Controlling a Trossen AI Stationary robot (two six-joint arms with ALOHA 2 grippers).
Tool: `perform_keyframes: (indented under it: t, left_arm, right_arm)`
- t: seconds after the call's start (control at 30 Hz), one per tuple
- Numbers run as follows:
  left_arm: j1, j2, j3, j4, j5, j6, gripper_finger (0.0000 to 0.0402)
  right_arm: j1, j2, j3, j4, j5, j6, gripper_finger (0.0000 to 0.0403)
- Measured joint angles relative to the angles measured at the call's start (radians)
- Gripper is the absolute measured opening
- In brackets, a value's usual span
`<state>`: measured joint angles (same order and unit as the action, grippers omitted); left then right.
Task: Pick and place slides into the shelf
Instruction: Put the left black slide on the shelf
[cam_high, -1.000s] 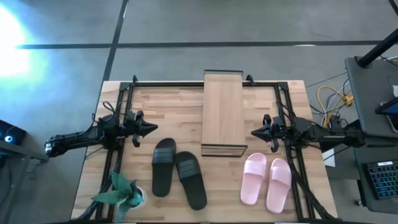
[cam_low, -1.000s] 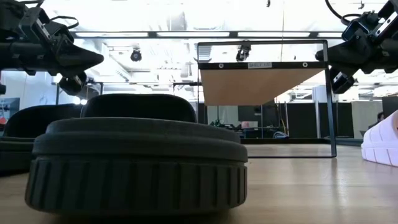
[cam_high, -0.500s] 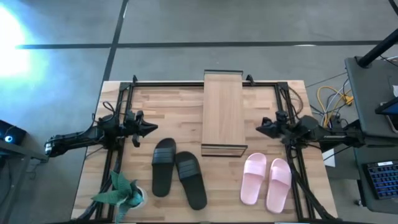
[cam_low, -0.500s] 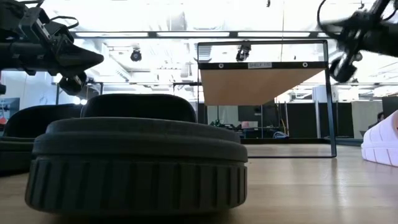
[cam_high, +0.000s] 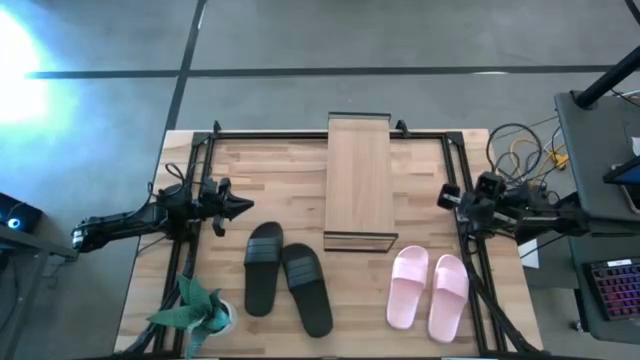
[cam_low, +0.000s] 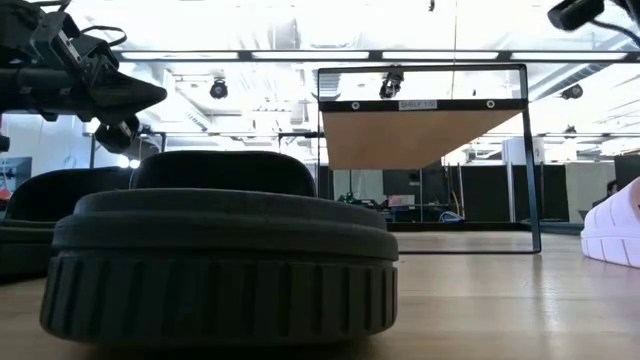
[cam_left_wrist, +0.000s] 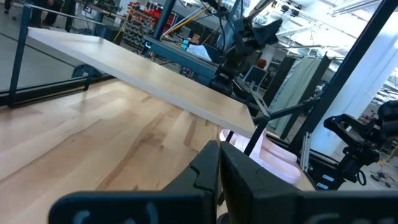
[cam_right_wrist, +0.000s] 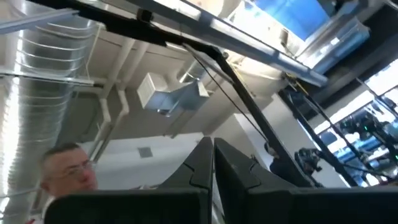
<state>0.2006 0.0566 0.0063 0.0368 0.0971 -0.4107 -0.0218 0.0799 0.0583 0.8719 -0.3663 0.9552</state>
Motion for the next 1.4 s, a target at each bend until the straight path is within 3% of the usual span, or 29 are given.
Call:
perform_keyframes:
  t: [0.07, 0.13, 0.23, 0.3, 0.4, 0.5, 0.57, 0.73, 0.93, 1.07, 1.23, 1.4]
  left_arm:
    - [0.0, 0.0, 0.0, 0.0, 0.0, 0.002, 0.0]
    - [0.0, 0.0, 0.0, 0.001, -0.007, 0.1, 0.0]
    - [0.0, 0.0, 0.0, 0.015, -0.023, 0.272, 0.0]
    - [0.0, 0.0, 0.0, 0.036, -0.029, 0.282, 0.0]
    - [0.0, 0.002, 0.0, 0.135, -0.028, 0.107, 0.0]
    - [0.0, -0.001, 0.0, 0.35, -0.029, -0.225, 0.0]
    - [-0.001, -0.001, 0.0, 0.488, -0.06, -0.367, 0.0]
    - [0.0, 0.025, 0.011, 0.795, -0.152, -0.36, 0.0]
    - [0.0, 0.108, 0.144, 0.806, -0.156, -0.314, 0.0]
    - [-0.001, 0.253, 0.322, 0.593, -0.099, -0.28, 0.0]
    - [-0.022, 0.501, 0.651, -0.091, -0.099, -0.073, 0.0]
    - [-0.075, 0.761, 0.921, -0.705, -0.25, 0.085, 0.0]
  right_arm:
    - [0.004, 0.028, 0.04, -0.002, 0.001, -0.068, 0.0008]
    - [0.004, 0.074, 0.085, -0.001, 0.03, -0.164, 0.0008]
    - [0.004, 0.166, 0.157, -0.007, 0.146, -0.303, 0.0008]
    - [0.004, 0.236, 0.203, -0.019, 0.262, -0.368, 0.0009]
    - [0.003, 0.342, 0.281, -0.088, 0.411, -0.419, 0.0008]
    - [0.004, 0.45, 0.364, -0.18, 0.491, -0.428, 0.0009]
    - [0.004, 0.525, 0.419, -0.211, 0.508, -0.404, 0.0008]
    - [0.004, 0.718, 0.547, -0.216, 0.507, -0.392, 0.0009]
    - [0.002, 0.827, 0.676, -0.271, 0.464, -0.415, 0.0008]
    - [0.002, 0.829, 0.732, -0.401, 0.446, -0.421, 0.0008]
    - [0.002, 0.779, 0.768, -0.589, 0.457, -0.407, 0.0009]
    - [0.001, 0.723, 0.771, -0.702, 0.484, -0.387, 0.0008]
